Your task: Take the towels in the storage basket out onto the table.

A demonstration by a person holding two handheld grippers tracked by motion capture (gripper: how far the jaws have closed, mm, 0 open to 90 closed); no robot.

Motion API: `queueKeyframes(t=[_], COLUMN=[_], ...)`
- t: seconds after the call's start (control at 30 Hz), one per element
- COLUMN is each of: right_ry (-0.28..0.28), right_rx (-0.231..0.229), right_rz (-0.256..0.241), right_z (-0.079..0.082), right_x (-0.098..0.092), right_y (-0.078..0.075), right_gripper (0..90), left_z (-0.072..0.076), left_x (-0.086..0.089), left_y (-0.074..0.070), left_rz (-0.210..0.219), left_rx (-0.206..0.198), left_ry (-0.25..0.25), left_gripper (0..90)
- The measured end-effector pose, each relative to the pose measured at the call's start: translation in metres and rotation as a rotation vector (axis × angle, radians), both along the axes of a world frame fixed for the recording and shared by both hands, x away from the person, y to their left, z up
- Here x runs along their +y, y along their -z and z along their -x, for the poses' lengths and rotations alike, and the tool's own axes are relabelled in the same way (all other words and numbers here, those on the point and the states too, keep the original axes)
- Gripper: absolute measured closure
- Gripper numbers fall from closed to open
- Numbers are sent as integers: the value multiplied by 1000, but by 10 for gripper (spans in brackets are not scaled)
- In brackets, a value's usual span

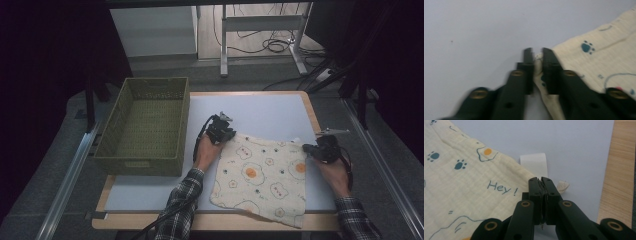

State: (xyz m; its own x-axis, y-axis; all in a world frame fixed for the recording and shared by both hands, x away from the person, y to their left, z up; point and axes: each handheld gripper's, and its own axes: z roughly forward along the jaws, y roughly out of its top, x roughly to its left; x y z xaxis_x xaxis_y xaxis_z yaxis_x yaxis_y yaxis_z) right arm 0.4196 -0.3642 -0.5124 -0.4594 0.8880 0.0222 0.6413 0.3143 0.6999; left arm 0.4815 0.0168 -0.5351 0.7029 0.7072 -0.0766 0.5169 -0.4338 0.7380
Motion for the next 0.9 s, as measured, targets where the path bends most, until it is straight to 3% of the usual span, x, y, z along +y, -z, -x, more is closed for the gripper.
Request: queueKeyframes(t=[0.07,0.27,0.4,0.5,0.63,0.83,0.9], right_ry=[3,19,24,41,10,-16,-29], right_rx=[1,-35,-77,-110,-112,-99,-99], right_rz=[0,-18,-28,-77,-63,-59,-70], right_z=[-4,-26,-44,-52,-47,-25,-17], right_x=[1,7,15,18,21,15,13], right_y=[-1,-9,-22,-38,-41,-35,-34], right_gripper=[882,883,883,882,880,880,880], left_z=[0,-6,-14,-17,-5,17,25], left_x=[0,13,19,24,22,29,30], left_y=[-3,-15,-32,-44,-39,-34,-35], left_rz=[-46,-76,-75,-9,-38,49,53], left_rx=[-23,-98,-155,-149,-164,-139,-140], left_ry=[-10,-72,-110,-127,-100,-99,-90], left_gripper=[866,869,869,869,868,867,867])
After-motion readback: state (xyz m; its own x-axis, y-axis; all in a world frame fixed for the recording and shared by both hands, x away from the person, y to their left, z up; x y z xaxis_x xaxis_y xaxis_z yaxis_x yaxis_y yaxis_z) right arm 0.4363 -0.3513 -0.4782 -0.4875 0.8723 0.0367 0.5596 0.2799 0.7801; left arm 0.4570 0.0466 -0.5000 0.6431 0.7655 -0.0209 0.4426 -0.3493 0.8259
